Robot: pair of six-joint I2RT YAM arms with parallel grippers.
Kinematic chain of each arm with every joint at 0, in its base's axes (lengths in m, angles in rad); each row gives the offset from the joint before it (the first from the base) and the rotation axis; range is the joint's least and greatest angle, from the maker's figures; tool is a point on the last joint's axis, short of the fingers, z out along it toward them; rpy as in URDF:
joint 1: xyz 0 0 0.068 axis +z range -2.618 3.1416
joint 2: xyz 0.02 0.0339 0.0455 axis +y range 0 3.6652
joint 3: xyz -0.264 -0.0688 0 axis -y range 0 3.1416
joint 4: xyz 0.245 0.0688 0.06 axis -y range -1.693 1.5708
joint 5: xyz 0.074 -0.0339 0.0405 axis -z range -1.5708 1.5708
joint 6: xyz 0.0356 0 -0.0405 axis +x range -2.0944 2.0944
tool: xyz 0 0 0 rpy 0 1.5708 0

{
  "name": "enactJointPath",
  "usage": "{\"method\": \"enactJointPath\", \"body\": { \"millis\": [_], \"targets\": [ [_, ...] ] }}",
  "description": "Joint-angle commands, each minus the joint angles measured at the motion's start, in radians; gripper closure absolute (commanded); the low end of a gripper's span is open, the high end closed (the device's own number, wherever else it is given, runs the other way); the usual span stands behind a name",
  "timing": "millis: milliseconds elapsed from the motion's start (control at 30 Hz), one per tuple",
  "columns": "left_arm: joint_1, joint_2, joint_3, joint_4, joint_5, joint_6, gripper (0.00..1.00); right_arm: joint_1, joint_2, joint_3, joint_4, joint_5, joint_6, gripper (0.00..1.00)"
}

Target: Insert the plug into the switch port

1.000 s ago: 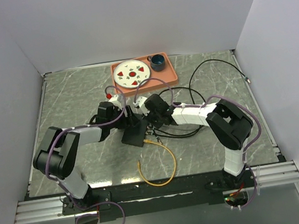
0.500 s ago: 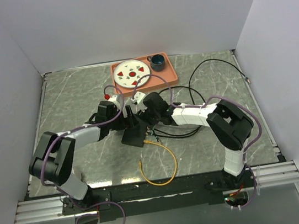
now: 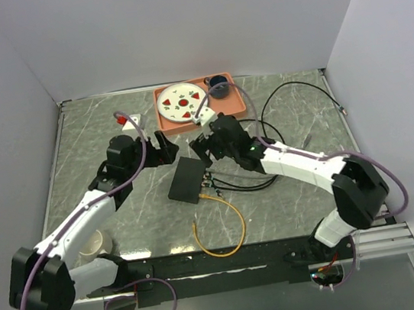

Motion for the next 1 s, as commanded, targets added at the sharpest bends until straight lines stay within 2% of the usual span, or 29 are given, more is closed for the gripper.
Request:
{"method": "enactJointPath", "body": {
  "millis": [0, 133, 433, 967],
  "targets": [
    [0.003, -0.102, 0.043, -0.028, 0.002, 0.029, 0.03, 0.007, -0.112, -0.009, -0.053, 0.049, 0.041, 0.01],
    [0.003, -0.197, 0.033, -0.017, 0.003, 0.013, 0.03, 0.006, -0.237, -0.052, -0.071, 0.068, 0.055, 0.01],
    [0.001, -0.266, 0.001, 0.008, -0.041, -0.011, 0.03, 0.006, -0.478, -0.195, -0.033, 0.110, 0.062, 0.01],
    [0.001, -0.267, -0.017, 0.014, -0.055, -0.031, 0.03, 0.006, -0.563, -0.247, -0.015, 0.100, 0.062, 0.01]
  ]
}}
